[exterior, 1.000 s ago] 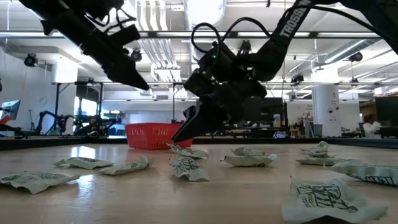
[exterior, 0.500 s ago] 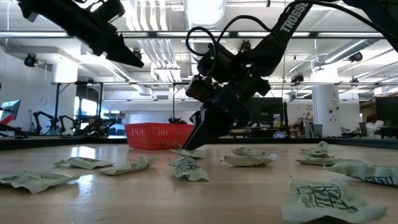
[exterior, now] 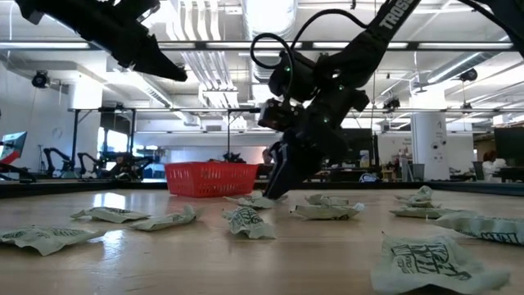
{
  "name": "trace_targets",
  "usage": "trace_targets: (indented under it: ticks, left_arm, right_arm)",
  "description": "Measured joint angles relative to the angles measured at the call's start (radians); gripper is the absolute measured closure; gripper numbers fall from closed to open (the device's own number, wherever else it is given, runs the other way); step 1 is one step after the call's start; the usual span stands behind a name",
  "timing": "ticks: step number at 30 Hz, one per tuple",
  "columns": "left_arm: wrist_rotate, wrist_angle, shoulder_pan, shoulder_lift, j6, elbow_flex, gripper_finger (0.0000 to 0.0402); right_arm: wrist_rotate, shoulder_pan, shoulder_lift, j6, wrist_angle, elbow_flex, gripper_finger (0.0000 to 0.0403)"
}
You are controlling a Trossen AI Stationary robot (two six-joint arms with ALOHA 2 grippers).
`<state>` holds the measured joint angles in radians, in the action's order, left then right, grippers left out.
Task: Pick and place Stevia / Truvia into bins
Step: Put the white stevia packet into the red bin
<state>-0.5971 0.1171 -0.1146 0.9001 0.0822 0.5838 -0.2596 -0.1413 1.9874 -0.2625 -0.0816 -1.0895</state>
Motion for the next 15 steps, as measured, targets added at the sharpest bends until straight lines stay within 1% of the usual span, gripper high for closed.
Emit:
trace_targets:
  ticks: [7,12,15]
  left_arm:
    - [-0.001,-0.002,-0.013,0.0,0.0,0.005,0.0207]
    - [0.0,-0.002,-0.025,0.0,0.0,0.005,0.0207]
    - [0.0,-0.003,-0.025,0.0,0.0,0.007,0.0207]
  right_arm:
    - [0.0,0.0,-0.011,-0.021,-0.018,0.002,0.0382]
    - [0.009,0.0,-0.032,-0.045,-0.022,0.004,0.0392]
    - [0.03,0.0,-0.057,-0.075,0.031,0.002,0.0393]
